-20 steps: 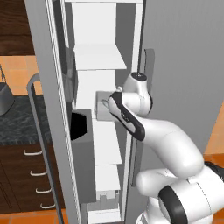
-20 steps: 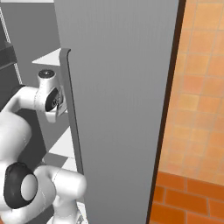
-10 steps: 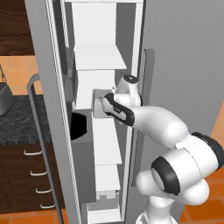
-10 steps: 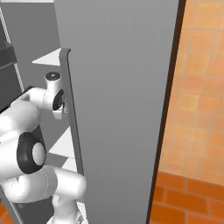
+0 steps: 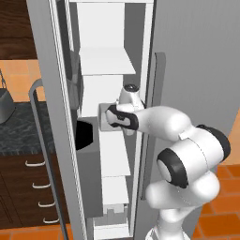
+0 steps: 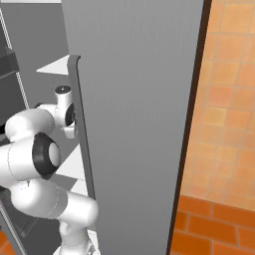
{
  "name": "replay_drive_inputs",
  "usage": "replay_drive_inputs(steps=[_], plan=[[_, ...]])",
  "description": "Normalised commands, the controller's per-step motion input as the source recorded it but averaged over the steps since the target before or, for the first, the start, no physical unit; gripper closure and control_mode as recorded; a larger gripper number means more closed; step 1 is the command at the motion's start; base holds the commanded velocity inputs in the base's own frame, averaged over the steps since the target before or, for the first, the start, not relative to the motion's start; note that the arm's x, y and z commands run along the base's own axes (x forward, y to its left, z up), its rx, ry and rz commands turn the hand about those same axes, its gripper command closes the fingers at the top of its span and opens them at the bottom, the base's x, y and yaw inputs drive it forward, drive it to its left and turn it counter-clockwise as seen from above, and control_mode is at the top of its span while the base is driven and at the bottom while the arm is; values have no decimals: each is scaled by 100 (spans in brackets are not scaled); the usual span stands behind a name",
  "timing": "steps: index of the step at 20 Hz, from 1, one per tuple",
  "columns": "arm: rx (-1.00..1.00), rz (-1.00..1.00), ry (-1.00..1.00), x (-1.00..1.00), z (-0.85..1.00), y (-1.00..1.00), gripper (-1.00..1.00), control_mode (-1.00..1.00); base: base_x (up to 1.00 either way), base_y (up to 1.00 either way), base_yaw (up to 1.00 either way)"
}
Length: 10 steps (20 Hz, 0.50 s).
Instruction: Take the meat container that has the fish and place it on the second highest rack of the freezer. Then take the vegetable container that has the corn and tomato and place it on the highest rack of the freezer.
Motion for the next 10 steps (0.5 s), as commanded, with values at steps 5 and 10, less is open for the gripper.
replay_drive_inputs(steps=[5, 10], plan=[[-1, 0, 0, 49, -3, 5, 100, -100, 0, 0, 0], [0, 0, 2, 39, -20, 11, 100, -100, 0, 0, 0]])
